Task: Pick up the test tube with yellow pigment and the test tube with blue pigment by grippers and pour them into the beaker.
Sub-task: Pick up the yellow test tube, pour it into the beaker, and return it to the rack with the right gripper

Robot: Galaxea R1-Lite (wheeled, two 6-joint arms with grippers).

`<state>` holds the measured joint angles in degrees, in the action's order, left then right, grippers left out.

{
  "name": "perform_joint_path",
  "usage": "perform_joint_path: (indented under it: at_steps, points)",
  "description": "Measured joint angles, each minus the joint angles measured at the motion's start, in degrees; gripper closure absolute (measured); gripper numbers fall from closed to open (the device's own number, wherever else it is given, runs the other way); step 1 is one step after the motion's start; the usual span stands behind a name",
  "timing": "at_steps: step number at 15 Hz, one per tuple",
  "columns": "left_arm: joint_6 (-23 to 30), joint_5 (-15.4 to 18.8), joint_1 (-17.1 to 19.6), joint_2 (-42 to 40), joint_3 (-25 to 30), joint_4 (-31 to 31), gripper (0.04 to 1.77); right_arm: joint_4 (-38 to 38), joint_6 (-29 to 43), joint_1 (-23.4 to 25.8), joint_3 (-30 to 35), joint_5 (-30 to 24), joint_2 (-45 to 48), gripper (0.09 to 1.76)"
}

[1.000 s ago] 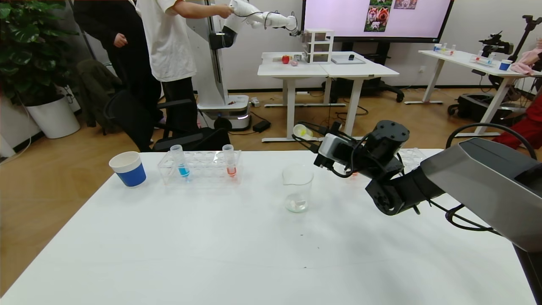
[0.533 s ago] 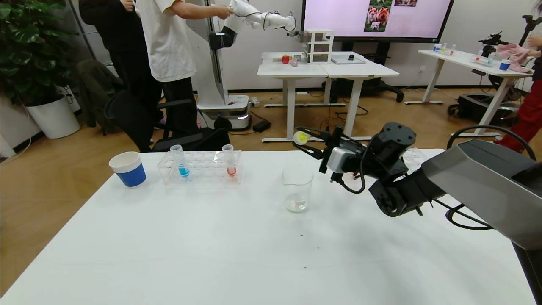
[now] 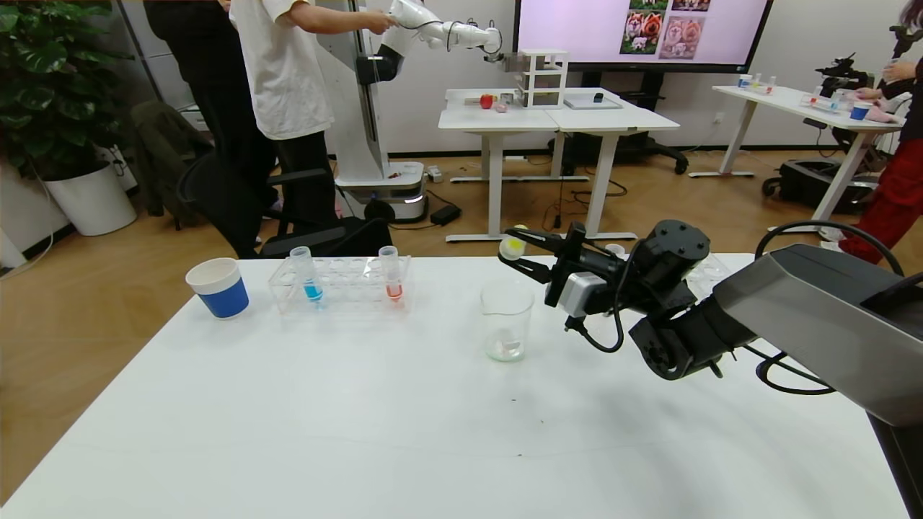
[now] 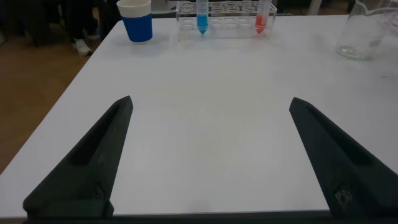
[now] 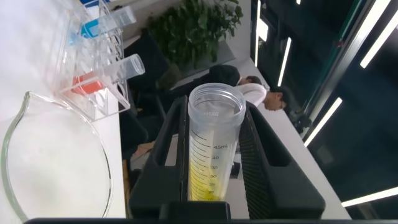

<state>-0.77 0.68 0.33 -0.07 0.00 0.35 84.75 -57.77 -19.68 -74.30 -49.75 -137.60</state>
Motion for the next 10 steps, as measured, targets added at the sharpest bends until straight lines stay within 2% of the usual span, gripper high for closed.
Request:
perform_joint_path:
  at_steps: [10]
  points:
    - [0.0,0.02,0.0,0.0,0.0,-0.02,0.06,-0.18,-7.11,1.79,-1.28,-3.5,-1.99,1.35]
